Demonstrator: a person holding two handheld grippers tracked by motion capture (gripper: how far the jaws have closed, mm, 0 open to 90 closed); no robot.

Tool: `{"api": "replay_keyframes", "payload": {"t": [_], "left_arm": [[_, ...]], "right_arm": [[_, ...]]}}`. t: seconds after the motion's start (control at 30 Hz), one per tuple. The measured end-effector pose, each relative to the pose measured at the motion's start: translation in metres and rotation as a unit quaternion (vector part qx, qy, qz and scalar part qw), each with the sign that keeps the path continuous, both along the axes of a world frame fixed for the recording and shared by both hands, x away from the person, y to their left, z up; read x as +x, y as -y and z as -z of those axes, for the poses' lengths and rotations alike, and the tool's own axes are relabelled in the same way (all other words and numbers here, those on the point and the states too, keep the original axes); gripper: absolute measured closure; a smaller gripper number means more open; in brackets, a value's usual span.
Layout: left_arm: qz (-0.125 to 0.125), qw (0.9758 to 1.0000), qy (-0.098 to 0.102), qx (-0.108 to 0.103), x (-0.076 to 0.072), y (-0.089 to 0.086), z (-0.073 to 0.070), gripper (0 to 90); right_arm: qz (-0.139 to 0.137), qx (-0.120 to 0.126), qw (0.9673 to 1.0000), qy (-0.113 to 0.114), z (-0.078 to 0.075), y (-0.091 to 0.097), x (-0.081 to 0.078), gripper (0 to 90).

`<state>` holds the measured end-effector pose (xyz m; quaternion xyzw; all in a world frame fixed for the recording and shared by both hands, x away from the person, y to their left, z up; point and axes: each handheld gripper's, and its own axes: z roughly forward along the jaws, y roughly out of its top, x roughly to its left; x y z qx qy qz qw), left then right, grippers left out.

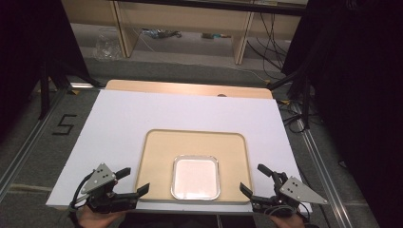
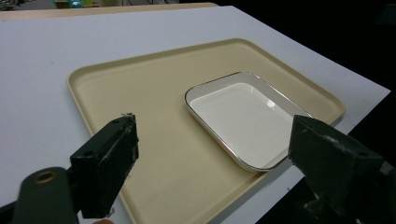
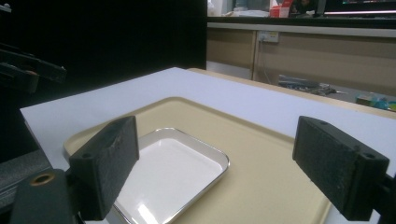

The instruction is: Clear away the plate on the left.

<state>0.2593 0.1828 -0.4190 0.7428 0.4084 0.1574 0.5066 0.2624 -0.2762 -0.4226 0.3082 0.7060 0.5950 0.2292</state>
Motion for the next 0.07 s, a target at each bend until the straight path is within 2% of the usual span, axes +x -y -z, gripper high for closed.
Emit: {"api": "replay_keyframes", "payload": {"t": [0.07], "left_arm": [[-0.004, 1.0, -0.002, 0.001, 0.0, 0.0006, -0.0001, 15.9]], "right_arm": [[-0.001, -0.001, 1.0, 0.002, -0.0001, 0.0007, 0.0005, 15.3]]}}
